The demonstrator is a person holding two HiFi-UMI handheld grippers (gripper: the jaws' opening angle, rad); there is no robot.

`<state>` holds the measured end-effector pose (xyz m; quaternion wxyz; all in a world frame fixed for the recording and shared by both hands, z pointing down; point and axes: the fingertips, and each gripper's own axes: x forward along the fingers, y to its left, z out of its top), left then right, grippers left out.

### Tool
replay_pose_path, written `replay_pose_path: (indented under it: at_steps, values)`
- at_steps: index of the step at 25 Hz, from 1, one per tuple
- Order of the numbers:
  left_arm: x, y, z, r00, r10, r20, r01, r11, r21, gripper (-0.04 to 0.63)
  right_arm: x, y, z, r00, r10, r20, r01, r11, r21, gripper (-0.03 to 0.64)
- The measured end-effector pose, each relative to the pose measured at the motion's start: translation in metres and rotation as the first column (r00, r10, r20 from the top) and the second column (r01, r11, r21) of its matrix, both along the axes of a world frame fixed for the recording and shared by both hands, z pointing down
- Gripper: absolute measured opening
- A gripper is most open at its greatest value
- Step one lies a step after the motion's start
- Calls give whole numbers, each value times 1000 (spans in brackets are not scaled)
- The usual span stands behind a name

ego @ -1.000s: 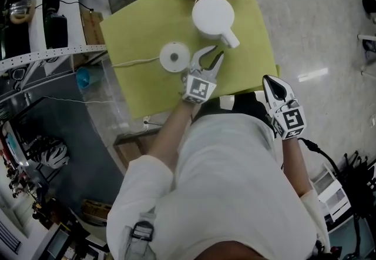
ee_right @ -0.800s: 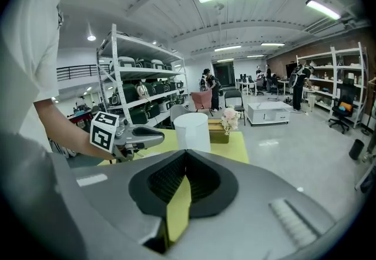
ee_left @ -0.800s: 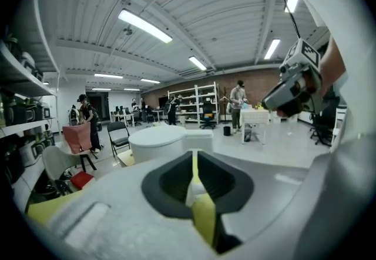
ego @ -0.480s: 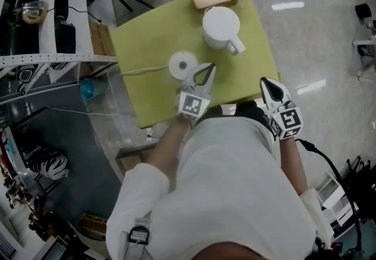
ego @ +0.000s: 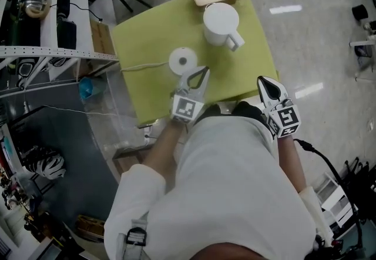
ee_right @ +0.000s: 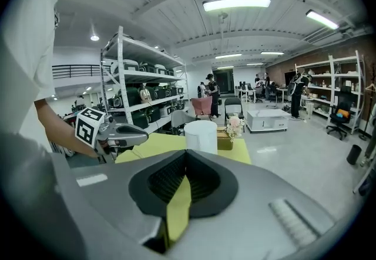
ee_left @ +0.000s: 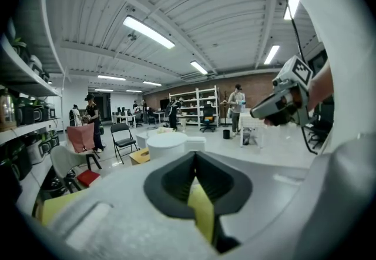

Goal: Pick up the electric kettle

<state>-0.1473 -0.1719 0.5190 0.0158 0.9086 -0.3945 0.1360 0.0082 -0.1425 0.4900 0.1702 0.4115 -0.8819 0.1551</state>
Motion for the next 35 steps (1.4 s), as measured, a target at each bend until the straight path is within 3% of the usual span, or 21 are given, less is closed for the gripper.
replay_pose_path:
  at_steps: [8, 15, 35]
  values:
    - [16, 34, -20, 991, -125, -42, 124, 992, -18, 2, 18, 19, -6, 994, -105, 27, 104, 994, 29, -3]
    - [30, 73, -36, 967, -234, -97, 230, 972, -48, 2, 34, 47, -13, 978, -203, 39, 201, 979, 38, -3]
    - [90, 221, -65, 924, -353, -149, 334, 932, -140, 2, 88, 161, -30, 935, -352, 50, 347, 934, 82, -3]
